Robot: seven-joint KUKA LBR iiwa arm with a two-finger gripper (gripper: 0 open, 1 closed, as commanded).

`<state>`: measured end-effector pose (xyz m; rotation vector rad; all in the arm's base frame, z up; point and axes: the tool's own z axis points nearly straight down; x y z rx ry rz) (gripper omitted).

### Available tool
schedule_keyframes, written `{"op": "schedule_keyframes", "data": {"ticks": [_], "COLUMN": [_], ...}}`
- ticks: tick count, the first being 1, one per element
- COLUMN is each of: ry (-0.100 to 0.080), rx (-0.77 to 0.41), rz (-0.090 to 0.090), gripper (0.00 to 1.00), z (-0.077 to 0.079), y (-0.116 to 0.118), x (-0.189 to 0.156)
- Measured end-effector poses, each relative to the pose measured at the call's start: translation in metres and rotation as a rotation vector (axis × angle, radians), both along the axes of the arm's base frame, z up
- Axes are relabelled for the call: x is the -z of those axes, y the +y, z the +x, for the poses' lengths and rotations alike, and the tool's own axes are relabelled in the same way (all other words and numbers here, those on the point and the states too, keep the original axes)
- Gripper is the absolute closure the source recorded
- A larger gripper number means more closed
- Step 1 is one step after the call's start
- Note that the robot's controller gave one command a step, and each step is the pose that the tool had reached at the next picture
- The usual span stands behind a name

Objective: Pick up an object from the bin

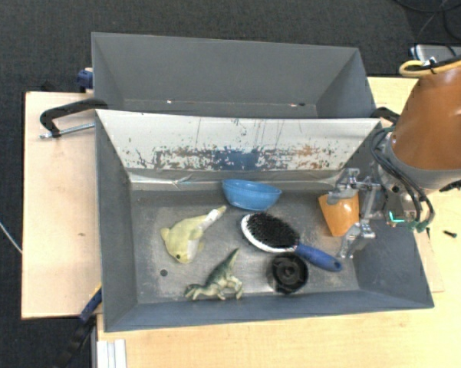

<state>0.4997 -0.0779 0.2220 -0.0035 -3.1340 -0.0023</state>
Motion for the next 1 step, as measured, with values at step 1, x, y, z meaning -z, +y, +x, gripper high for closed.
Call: {"op": "schedule_keyframes", "data": {"ticks": [1], "ry": [-0.006], "rx": [-0.040], "rz": [-0.002], "gripper": [0.00], "z": [0.0034], "y": [0.0725], "x": [0.1458]}}
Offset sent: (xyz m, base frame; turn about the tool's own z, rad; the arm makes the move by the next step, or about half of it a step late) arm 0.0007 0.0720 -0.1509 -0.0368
